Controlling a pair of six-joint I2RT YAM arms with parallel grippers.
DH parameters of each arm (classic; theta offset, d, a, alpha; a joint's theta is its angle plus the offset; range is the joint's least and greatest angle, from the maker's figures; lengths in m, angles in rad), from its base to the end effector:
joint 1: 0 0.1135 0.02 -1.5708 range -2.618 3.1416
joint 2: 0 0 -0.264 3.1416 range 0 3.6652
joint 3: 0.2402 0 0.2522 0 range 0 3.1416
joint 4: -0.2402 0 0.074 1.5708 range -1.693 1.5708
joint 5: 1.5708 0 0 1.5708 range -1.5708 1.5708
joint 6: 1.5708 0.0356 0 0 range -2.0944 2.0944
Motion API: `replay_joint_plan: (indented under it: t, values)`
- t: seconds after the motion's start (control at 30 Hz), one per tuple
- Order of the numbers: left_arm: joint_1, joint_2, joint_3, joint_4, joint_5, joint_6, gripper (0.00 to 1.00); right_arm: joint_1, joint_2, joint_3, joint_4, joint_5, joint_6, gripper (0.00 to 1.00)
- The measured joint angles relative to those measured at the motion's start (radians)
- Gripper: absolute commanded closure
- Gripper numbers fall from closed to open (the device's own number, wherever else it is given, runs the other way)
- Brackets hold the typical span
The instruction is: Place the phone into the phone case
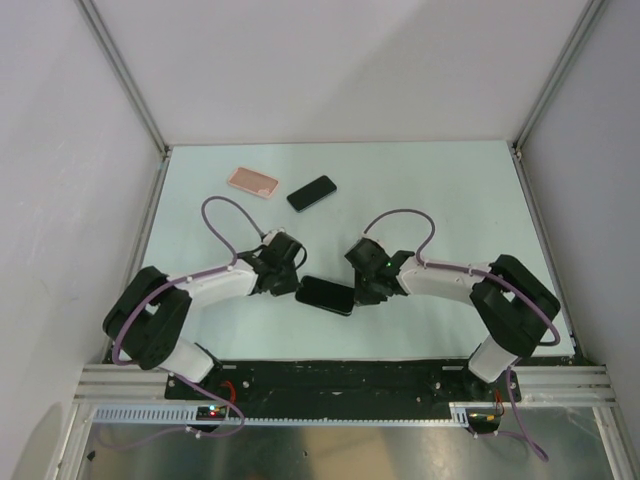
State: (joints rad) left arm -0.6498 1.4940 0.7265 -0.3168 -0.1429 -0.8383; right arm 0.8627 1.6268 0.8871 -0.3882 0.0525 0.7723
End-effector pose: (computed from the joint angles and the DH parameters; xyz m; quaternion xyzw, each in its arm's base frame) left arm 0.2171 -0.1586 0.1533 -0.1082 0.9622 -0.1117 0.2237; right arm 0.1986 0.2290 0.1573 -0.0383 0.9745 0.1426 0.1689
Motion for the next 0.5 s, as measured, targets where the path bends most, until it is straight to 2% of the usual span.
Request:
replay_joint_plan:
  t: [0.23, 0.5]
  values:
    - [-0.042, 0.000, 0.000, -0.005, -0.005, -0.032, 1.00, -0.031, 0.032, 0.045, -0.032, 0.045, -0.041, 0.88]
    - [-0.047, 0.005, 0.004, -0.009, -0.008, -0.045, 1.00, 0.014, 0.050, 0.072, -0.065, 0.122, -0.045, 0.88]
